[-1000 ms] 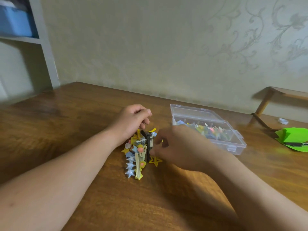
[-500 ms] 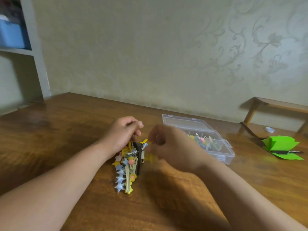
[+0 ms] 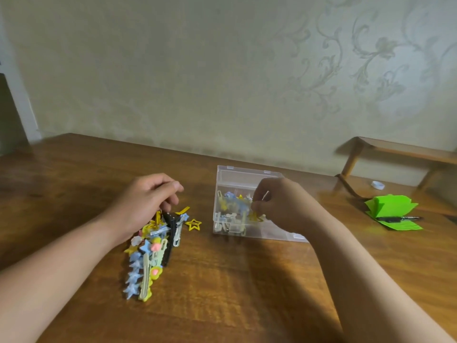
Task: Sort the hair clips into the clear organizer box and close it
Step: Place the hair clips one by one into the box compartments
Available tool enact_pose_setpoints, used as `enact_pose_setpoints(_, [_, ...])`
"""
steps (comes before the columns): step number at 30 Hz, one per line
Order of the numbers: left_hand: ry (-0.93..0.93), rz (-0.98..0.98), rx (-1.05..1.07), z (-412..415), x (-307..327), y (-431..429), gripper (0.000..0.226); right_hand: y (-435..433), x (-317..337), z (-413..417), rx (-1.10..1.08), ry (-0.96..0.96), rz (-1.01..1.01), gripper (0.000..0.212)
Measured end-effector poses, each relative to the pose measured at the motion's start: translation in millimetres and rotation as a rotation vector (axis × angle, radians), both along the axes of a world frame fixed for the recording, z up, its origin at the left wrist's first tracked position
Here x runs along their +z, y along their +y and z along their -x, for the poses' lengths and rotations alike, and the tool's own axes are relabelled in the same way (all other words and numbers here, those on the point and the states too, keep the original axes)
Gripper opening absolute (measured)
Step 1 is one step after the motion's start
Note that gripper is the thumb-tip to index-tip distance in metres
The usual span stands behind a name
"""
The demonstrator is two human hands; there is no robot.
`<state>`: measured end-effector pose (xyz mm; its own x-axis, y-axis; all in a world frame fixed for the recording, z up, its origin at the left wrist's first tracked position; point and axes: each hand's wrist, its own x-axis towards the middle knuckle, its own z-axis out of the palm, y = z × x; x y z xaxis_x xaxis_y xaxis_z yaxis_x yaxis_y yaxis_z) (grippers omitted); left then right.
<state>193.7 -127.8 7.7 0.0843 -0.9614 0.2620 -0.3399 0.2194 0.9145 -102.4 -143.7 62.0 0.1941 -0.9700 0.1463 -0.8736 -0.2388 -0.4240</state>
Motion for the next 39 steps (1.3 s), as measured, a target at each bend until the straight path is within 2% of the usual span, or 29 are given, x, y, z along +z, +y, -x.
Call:
enact_pose_setpoints(13, [-0.036, 0.005, -0.006, 0.4, -0.2, 0.8, 0.021, 2.9, -1.3, -1.2, -0.046, 0.058, -0.048, 0.011])
enact_pose_setpoints(19, [-0.017, 0.001, 0.0, -0.7, -0.1, -1.2, 0.021, 10.0, 7.0, -14.3, -0.102, 0.102, 0.161, 0.013])
enact_pose_setpoints(23, [0.029, 0.0, 0.004, 0.4, -1.2, -3.4, 0.02, 28.4, 3.6, -48.9, 0.088, 0.021, 0.28, 0.012])
enact_pose_setpoints(25, [0.058, 0.0, -0.003, -0.3, -2.0, -5.5, 0.02, 36.2, -6.2, -67.3, 0.242, 0.089, 0.373, 0.013])
enact_pose_setpoints(27, [0.069, -0.003, -0.017, -0.5, -1.9, -6.1, 0.02, 39.2, -17.5, -82.0, 0.337, 0.236, 0.435, 0.02])
enact_pose_setpoints(31, [0.081, -0.001, -0.019, 0.7, -3.4, -8.7, 0.018, 33.2, -32.5, -97.3, 0.349, 0.513, 0.396, 0.028])
enact_pose_setpoints(39, [0.052, -0.005, -0.008, 2.3, -1.9, -7.6, 0.02, 36.0, -20.1, -98.7, 0.375, 0.494, 0.221, 0.017])
